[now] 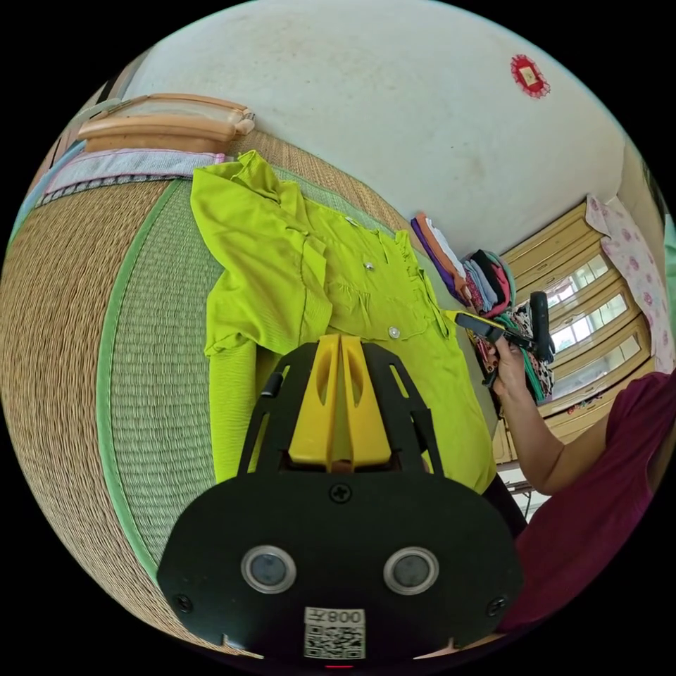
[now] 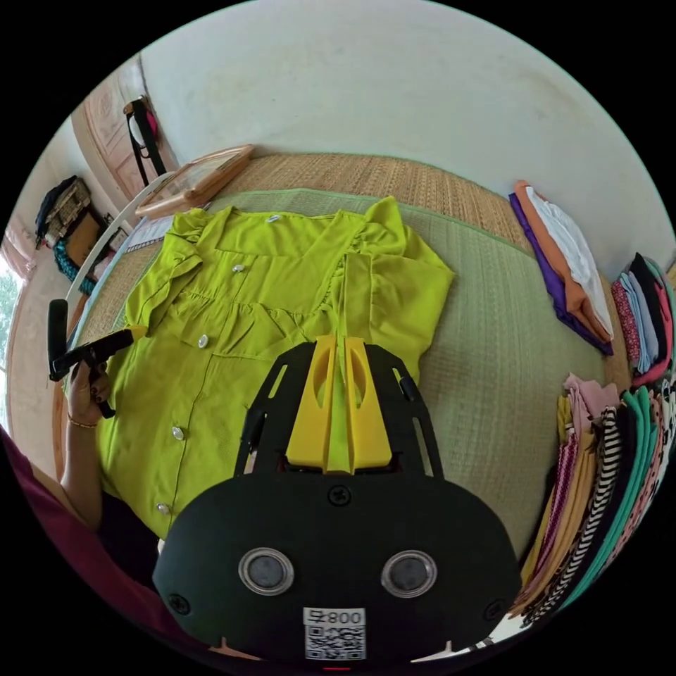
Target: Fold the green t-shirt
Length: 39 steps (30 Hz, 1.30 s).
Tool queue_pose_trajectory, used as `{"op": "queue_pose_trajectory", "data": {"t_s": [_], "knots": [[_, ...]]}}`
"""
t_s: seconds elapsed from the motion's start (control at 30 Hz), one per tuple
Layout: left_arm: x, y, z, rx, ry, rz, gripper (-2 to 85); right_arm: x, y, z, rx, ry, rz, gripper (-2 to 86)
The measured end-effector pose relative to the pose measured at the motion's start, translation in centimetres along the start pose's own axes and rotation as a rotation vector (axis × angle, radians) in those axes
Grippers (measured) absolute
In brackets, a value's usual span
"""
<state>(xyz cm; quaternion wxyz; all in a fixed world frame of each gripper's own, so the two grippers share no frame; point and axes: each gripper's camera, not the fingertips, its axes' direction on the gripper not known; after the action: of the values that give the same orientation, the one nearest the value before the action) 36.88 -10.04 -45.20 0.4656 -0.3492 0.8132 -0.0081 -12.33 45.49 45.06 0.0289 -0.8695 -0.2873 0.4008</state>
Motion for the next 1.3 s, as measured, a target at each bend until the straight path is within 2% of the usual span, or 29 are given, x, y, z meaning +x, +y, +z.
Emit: {"op": "queue_pose_trajectory", "data": {"t_s": [0.1, 0.47, 0.63, 0.8, 1.0, 1.13, 1.3], "knots": [[-0.1, -0.6, 1.2, -0.015, 0.004, -0.002, 0.3, 1.4, 1.3, 2.4, -0.092, 0.0, 0.029, 2.5], [0.2, -2.4, 4.7, -0.003, 0.008, 0.009, 0.6, 2.6, 3.6, 1.8, -0.07, 0.0, 0.008, 2.8], [1.7, -4.1, 6.7, 0.013, 0.065, 0.073, 1.9, 4.0, 4.9, 0.0, -0.046, -0.079, 0.017, 7.5], [5.8, -8.9, 12.2, 0.0, 0.241, 0.16, 5.4, 4.2, 6.8, -0.2, -0.048, 0.044, -0.027, 7.8], [9.4, -17.1, 22.0, -0.1, 0.394, 0.198, 7.7, 5.6, 7.8, 0.6, -0.044, 0.06, -0.029, 5.7], [11.0, -20.6, 27.1, -0.169, 0.378, 0.196, 7.1, 6.7, 8.3, 0.6, -0.033, 0.059, -0.039, 2.3], [12.2, -23.1, 31.0, -0.234, 0.366, 0.176, 1.8, 8.9, 8.8, 0.3, -0.016, -0.026, -0.029, 0.7]]}}
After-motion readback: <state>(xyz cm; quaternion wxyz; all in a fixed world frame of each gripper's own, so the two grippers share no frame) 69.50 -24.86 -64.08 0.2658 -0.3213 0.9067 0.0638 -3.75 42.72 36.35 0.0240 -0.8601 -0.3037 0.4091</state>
